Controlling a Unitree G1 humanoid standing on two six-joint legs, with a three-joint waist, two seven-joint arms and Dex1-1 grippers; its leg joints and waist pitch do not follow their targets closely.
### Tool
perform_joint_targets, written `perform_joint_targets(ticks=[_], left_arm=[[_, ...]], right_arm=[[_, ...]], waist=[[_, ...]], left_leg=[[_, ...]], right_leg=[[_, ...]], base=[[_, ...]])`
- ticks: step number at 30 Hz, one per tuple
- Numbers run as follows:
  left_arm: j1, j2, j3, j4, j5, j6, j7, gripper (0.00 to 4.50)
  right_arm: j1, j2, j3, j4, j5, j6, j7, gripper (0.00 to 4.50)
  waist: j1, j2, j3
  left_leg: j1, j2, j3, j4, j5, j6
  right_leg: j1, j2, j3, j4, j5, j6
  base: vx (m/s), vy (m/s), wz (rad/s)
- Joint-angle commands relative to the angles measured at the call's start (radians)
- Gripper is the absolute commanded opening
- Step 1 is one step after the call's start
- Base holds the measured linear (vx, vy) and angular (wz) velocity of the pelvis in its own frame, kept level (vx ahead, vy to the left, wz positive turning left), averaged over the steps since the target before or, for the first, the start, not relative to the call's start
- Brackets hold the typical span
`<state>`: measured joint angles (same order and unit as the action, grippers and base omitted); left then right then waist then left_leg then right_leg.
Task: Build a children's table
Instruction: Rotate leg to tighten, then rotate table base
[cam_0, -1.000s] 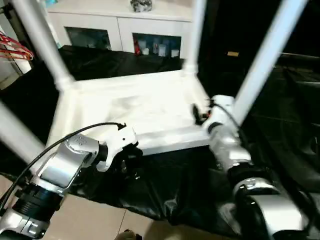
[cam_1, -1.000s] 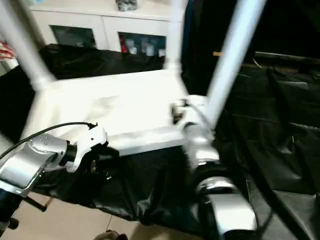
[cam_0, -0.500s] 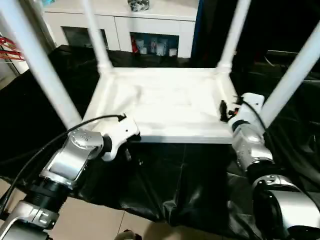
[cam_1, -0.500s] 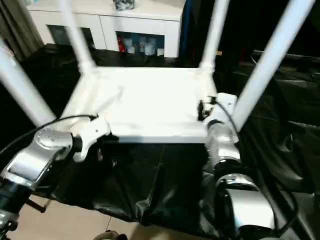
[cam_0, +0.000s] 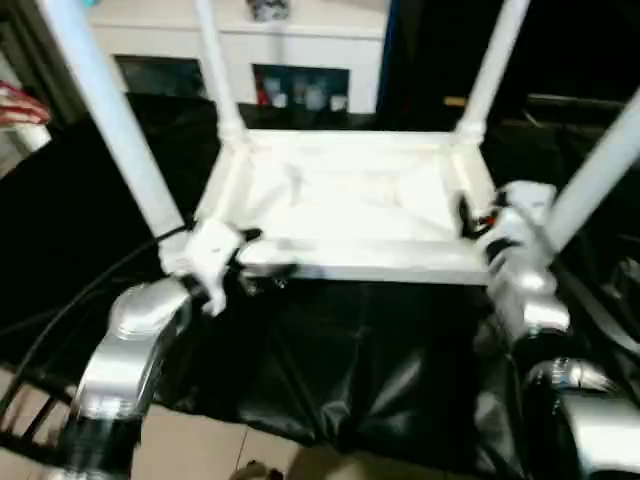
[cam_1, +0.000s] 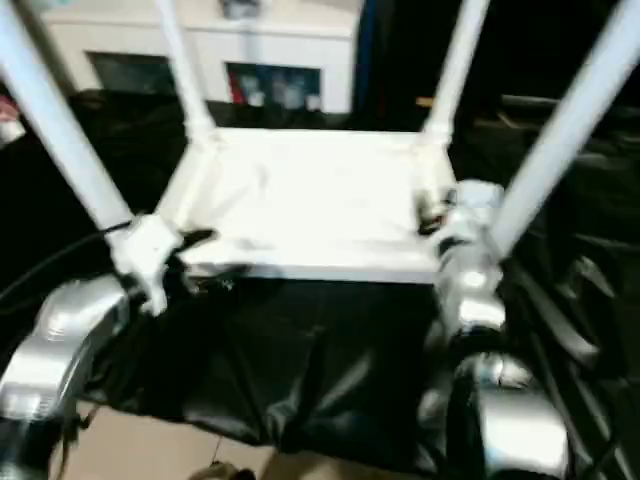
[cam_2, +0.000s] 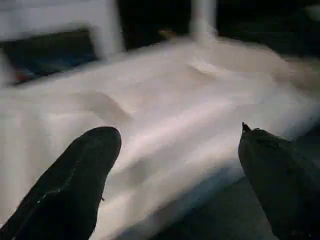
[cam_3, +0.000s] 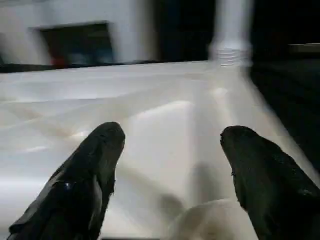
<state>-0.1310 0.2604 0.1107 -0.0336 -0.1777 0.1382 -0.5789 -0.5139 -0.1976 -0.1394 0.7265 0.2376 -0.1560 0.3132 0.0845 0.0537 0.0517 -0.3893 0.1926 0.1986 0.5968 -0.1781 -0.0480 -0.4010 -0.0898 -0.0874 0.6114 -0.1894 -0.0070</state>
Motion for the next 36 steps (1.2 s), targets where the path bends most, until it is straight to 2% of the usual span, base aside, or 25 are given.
perform_joint_targets(ticks=[1,3,4,5,8,12,16,17,18,19,21,22,24,26,28,30,31,33,34,36], left_arm=[[0.039,-0.014,0.059,-0.060,-0.017,-0.043,0.055,4.50],[0.096,-0.038,0.093,-0.114,-0.012,-0.083,0.090,4.50],[0.111,-0.043,0.100,-0.126,-0.008,-0.092,0.103,4.50],[0.135,-0.046,0.109,-0.141,0.009,-0.121,0.121,4.50],[0.195,-0.066,0.139,-0.178,0.038,-0.198,0.174,4.50],[0.232,-0.094,0.155,-0.214,0.066,-0.199,0.251,4.50],[0.194,-0.092,0.154,-0.176,0.049,-0.181,0.268,4.50],[0.165,-0.084,0.147,-0.147,0.042,-0.170,0.263,4.50],[0.129,-0.074,0.142,-0.104,0.039,-0.164,0.256,4.50],[0.120,-0.071,0.143,-0.092,0.039,-0.163,0.255,4.50],[0.077,-0.053,0.147,-0.029,0.042,-0.152,0.254,4.50],[0.045,-0.042,0.154,0.015,0.035,-0.143,0.252,4.50],[-0.012,-0.022,0.163,0.092,0.043,-0.130,0.263,4.50],[-0.069,-0.004,0.175,0.167,0.038,-0.129,0.269,4.50],[-0.091,0.003,0.178,0.196,0.035,-0.118,0.273,4.50],[-0.148,0.019,0.187,0.268,0.015,-0.110,0.265,4.50],[-0.171,0.022,0.192,0.295,-0.006,-0.100,0.253,4.50],[-0.190,0.024,0.197,0.314,-0.025,-0.087,0.239,4.50],[-0.200,0.025,0.199,0.324,-0.041,-0.066,0.226,4.50],[-0.215,0.029,0.198,0.346,-0.074,-0.032,0.183,4.50]], right_arm=[[0.049,0.006,0.040,-0.137,0.047,0.054,0.055,3.91],[0.128,0.005,0.075,-0.264,0.068,0.101,0.075,3.97],[0.149,0.004,0.084,-0.297,0.070,0.114,0.081,4.26],[0.182,0.003,0.098,-0.344,0.073,0.133,0.083,4.26],[0.273,0.003,0.129,-0.469,0.075,0.182,0.093,4.47],[0.355,-0.005,0.143,-0.591,0.080,0.265,0.103,4.47],[0.380,-0.023,0.158,-0.658,0.084,0.342,0.089,4.47],[0.383,-0.036,0.163,-0.669,0.078,0.373,0.085,4.47],[0.386,-0.052,0.167,-0.679,0.065,0.407,0.082,4.47],[0.387,-0.055,0.167,-0.680,0.062,0.412,0.081,4.47],[0.392,-0.067,0.163,-0.692,0.050,0.442,0.071,4.47],[0.395,-0.072,0.154,-0.702,0.047,0.464,0.060,4.47],[0.404,-0.081,0.140,-0.730,0.042,0.503,0.042,4.47],[0.416,-0.093,0.131,-0.763,0.045,0.541,0.030,4.47],[0.423,-0.102,0.130,-0.779,0.047,0.561,0.028,4.47],[0.440,-0.128,0.133,-0.817,0.059,0.620,0.038,4.47],[0.442,-0.137,0.134,-0.829,0.065,0.649,0.044,4.47],[0.444,-0.148,0.138,-0.838,0.071,0.671,0.055,4.47],[0.446,-0.157,0.145,-0.844,0.068,0.680,0.063,4.47],[0.453,-0.173,0.163,-0.859,0.064,0.700,0.087,4.47]], waist=[[0.001,0.000,-0.068],[0.003,0.002,-0.066],[0.004,0.001,-0.061],[0.003,0.002,-0.059],[0.003,-0.001,-0.051],[0.003,-0.002,-0.046],[0.002,-0.007,-0.044],[0.003,-0.010,-0.046],[0.005,-0.007,-0.045],[0.006,-0.010,-0.046],[0.005,-0.008,-0.049],[0.004,-0.008,-0.049],[0.004,-0.008,-0.053],[0.005,-0.006,-0.057],[0.007,-0.007,-0.059],[0.009,-0.007,-0.064],[0.010,-0.007,-0.067],[0.011,-0.007,-0.069],[0.011,-0.012,-0.070],[0.012,-0.015,-0.069]], left_leg=[[0.015,0.044,-0.025,-0.072,-0.253,0.057],[0.021,0.046,-0.025,-0.075,-0.273,0.047],[0.020,0.047,-0.027,-0.080,-0.297,0.041],[0.021,0.047,-0.027,-0.081,-0.314,0.034],[0.024,0.044,-0.030,-0.088,-0.382,0.008],[0.026,0.043,-0.035,-0.091,-0.421,-0.011],[0.023,0.037,-0.038,-0.092,-0.414,-0.014],[0.025,0.036,-0.036,-0.089,-0.412,-0.015],[0.031,0.033,-0.035,-0.087,-0.413,-0.016],[0.029,0.032,-0.037,-0.087,-0.407,-0.018],[0.028,0.031,-0.038,-0.087,-0.395,-0.021],[0.023,0.033,-0.039,-0.090,-0.384,-0.020],[0.025,0.031,-0.037,-0.087,-0.370,-0.020],[0.025,0.030,-0.037,-0.086,-0.348,-0.021],[0.019,0.033,-0.036,-0.085,-0.312,-0.016],[0.022,0.032,-0.034,-0.080,-0.285,-0.010],[0.018,0.032,-0.034,-0.079,-0.255,-0.006],[0.018,0.033,-0.033,-0.075,-0.226,0.005],[0.017,0.033,-0.031,-0.073,-0.212,0.010],[0.016,0.034,-0.029,-0.071,-0.192,0.023]], right_leg=[[0.050,-0.056,0.045,-0.076,-0.198,-0.185],[0.041,-0.051,0.047,-0.082,-0.229,-0.173],[0.041,-0.051,0.048,-0.086,-0.258,-0.161],[0.038,-0.052,0.048,-0.089,-0.285,-0.153],[0.032,-0.051,0.050,-0.105,-0.393,-0.104],[0.025,-0.053,0.052,-0.114,-0.469,-0.064],[0.025,-0.054,0.050,-0.119,-0.512,-0.032],[0.022,-0.054,0.050,-0.120,-0.516,-0.029],[0.017,-0.052,0.050,-0.123,-0.527,-0.022],[0.019,-0.054,0.049,-0.122,-0.525,-0.020],[0.020,-0.054,0.049,-0.119,-0.505,-0.017],[0.024,-0.055,0.049,-0.117,-0.485,-0.022],[0.023,-0.052,0.050,-0.114,-0.450,-0.028],[0.027,-0.052,0.050,-0.108,-0.400,-0.041],[0.034,-0.054,0.052,-0.098,-0.322,-0.066],[0.034,-0.052,0.052,-0.091,-0.267,-0.084],[0.040,-0.053,0.052,-0.084,-0.217,-0.101],[0.041,-0.056,0.052,-0.078,-0.163,-0.129],[0.045,-0.055,0.051,-0.074,-0.145,-0.140],[0.045,-0.057,0.053,-0.071,-0.130,-0.156]], base=[[0.000,0.000,0.00],[0.000,0.000,0.00],[0.000,0.000,0.00],[0.000,0.000,0.00],[0.000,0.000,0.00],[0.000,0.000,0.00],[0.000,0.000,0.00],[0.000,0.000,0.00],[0.000,0.000,0.00],[0.000,0.000,0.00],[0.000,0.000,0.00],[0.000,0.000,0.00],[0.000,0.000,0.00],[0.000,0.000,0.00],[0.000,0.000,0.00],[0.000,0.000,0.00],[0.000,0.000,0.00],[0.000,0.000,0.00],[0.000,0.000,0.00],[0.000,0.000,0.00]])
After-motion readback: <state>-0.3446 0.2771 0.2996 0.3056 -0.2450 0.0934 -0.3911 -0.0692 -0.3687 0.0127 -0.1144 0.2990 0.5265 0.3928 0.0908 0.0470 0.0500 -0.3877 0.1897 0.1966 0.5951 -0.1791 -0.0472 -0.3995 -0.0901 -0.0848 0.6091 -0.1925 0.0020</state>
